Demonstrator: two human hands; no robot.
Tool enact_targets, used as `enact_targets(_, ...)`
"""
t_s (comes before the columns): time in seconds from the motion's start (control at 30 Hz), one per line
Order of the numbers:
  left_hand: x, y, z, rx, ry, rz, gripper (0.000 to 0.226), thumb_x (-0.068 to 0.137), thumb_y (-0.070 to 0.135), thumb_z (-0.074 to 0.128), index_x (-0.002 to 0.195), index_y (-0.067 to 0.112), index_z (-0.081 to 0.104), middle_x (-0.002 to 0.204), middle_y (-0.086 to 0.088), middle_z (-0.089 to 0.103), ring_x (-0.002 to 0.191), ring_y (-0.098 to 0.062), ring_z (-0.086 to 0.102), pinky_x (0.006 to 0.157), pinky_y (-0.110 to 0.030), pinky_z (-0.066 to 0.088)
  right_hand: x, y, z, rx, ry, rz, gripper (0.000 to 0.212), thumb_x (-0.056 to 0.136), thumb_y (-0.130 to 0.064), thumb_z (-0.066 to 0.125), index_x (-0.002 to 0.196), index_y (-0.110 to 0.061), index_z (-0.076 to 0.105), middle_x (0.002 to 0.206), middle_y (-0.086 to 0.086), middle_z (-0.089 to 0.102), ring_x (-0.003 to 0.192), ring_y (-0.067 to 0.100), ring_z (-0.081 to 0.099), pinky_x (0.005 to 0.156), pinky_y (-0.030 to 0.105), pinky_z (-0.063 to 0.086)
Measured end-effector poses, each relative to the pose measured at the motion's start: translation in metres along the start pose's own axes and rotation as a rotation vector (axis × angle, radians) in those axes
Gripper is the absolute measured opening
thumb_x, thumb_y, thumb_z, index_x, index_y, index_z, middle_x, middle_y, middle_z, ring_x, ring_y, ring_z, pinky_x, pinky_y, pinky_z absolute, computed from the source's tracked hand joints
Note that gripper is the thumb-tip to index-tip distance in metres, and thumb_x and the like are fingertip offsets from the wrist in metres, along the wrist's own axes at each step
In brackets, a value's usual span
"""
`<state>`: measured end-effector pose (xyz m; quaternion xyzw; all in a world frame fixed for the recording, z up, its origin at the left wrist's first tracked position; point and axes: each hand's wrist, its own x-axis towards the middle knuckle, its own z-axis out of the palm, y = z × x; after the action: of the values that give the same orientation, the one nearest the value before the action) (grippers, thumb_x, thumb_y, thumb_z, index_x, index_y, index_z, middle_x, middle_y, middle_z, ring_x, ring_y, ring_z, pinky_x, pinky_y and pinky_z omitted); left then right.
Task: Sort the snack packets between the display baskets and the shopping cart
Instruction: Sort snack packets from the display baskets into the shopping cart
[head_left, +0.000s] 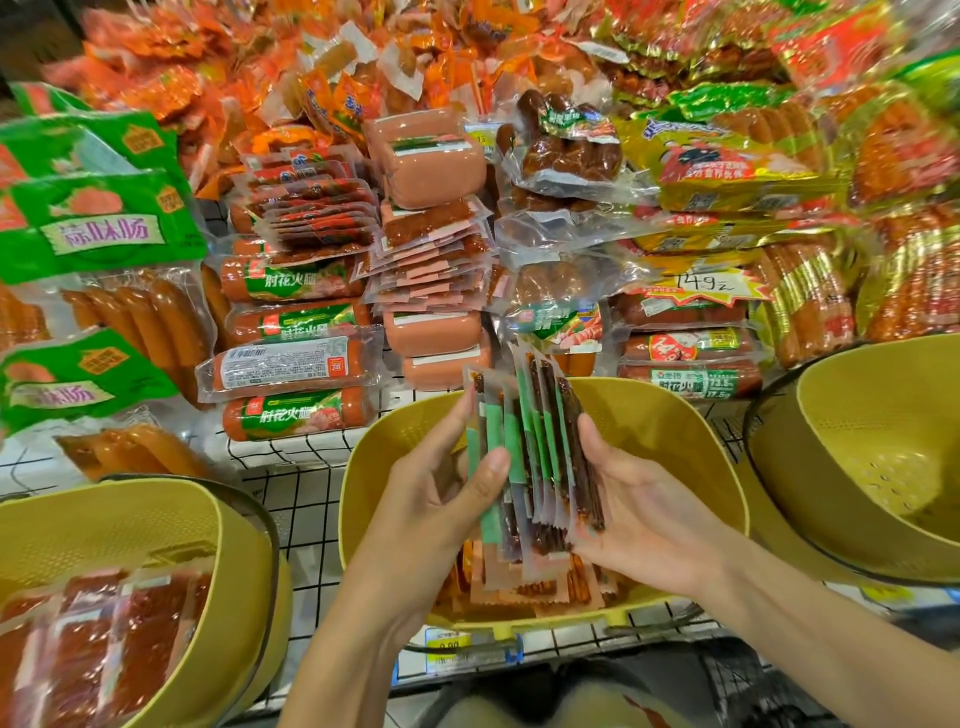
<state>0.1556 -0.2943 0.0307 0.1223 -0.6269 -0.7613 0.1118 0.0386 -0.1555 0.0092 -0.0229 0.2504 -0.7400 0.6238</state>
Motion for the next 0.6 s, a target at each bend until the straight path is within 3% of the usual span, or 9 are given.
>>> enact_targets(0.1, 0.0, -0.001, 0.003, -0.011, 0.027, -0.05, 0.052, 0.086, 0.007, 0.058, 0.125, 0.037, 0.042, 0.095, 0.036, 0.067, 0.093, 0.019, 0.06, 0.073, -0.006, 0.049, -0.005, 0.0, 0.001, -0.032, 0.017, -0.02, 0.061, 0.072, -0.029, 0.082, 0.124, -0.007, 0.062, 0.133, 0.013, 0.056, 0.12, 0.025, 0.056, 0.11, 0.037, 0.036)
enact_targets(0.17, 0.0, -0.002, 0.005, 0.041, 0.035, -0.086, 0.061, 0.084, -0.001, 0.066, 0.124, 0.04, 0.047, 0.108, 0.018, 0.071, 0.101, 0.002, 0.065, 0.081, -0.021, 0.056, -0.009, 0.002, 0.002, -0.133, 0.024, -0.022, 0.054, 0.078, -0.033, 0.073, 0.125, -0.007, 0.061, 0.128, 0.015, 0.06, 0.113, 0.025, 0.06, 0.099, 0.041, 0.048)
enact_targets(0.27, 0.0, -0.002, 0.015, 0.093, 0.034, -0.104, 0.071, 0.078, -0.006, 0.07, 0.133, 0.033, 0.047, 0.11, 0.007, 0.071, 0.102, -0.017, 0.069, 0.077, -0.041, 0.059, -0.015, 0.005, 0.006, -0.26, 0.05, -0.052, 0.053, 0.086, -0.036, 0.061, 0.13, -0.009, 0.056, 0.13, 0.016, 0.058, 0.112, 0.025, 0.061, 0.092, 0.043, 0.051)
enact_targets(0.33, 0.001, -0.002, 0.022, 0.146, 0.099, -0.076, 0.067, 0.076, -0.004, 0.074, 0.129, 0.031, 0.05, 0.11, 0.008, 0.071, 0.102, -0.019, 0.069, 0.084, -0.05, 0.055, -0.02, 0.006, 0.008, -0.299, 0.078, -0.103, 0.048, 0.087, -0.034, 0.06, 0.13, -0.011, 0.057, 0.128, 0.015, 0.06, 0.114, 0.025, 0.061, 0.088, 0.041, 0.053)
enact_targets(0.4, 0.002, -0.002, 0.031, 0.178, 0.146, -0.023, 0.061, 0.076, -0.004, 0.073, 0.124, 0.028, 0.054, 0.106, 0.006, 0.072, 0.098, -0.017, 0.07, 0.087, -0.047, 0.055, -0.029, 0.006, 0.007, -0.316, 0.137, -0.163, 0.041, 0.086, -0.028, 0.063, 0.124, -0.011, 0.061, 0.113, 0.012, 0.068, 0.1, 0.022, 0.067, 0.079, 0.037, 0.056)
enact_targets(0.47, 0.001, -0.005, 0.037, 0.152, 0.188, 0.004, 0.059, 0.079, -0.006, 0.069, 0.127, 0.024, 0.052, 0.102, 0.007, 0.073, 0.095, -0.013, 0.071, 0.081, -0.035, 0.058, -0.039, 0.005, 0.005, -0.339, 0.195, -0.223, 0.036, 0.087, -0.025, 0.063, 0.119, -0.008, 0.063, 0.099, 0.01, 0.072, 0.085, 0.019, 0.07, 0.07, 0.035, 0.057)
enact_targets(0.53, 0.001, -0.008, 0.037, 0.075, 0.214, -0.024, 0.06, 0.081, -0.003, 0.067, 0.128, 0.028, 0.05, 0.101, 0.015, 0.073, 0.092, -0.005, 0.07, 0.068, -0.021, 0.057, -0.052, 0.005, 0.004, -0.308, 0.25, -0.304, 0.04, 0.084, -0.023, 0.067, 0.12, -0.006, 0.062, 0.105, 0.014, 0.07, 0.087, 0.024, 0.07, 0.069, 0.039, 0.057)
enact_targets(0.6, 0.006, -0.005, 0.037, -0.005, 0.171, -0.1, 0.064, 0.076, 0.012, 0.075, 0.13, 0.032, 0.049, 0.116, 0.011, 0.069, 0.106, -0.012, 0.066, 0.076, -0.036, 0.059, -0.069, 0.005, 0.002, -0.245, 0.33, -0.389, 0.049, 0.074, -0.023, 0.078, 0.118, -0.006, 0.063, 0.112, 0.018, 0.068, 0.09, 0.029, 0.07, 0.068, 0.044, 0.057)
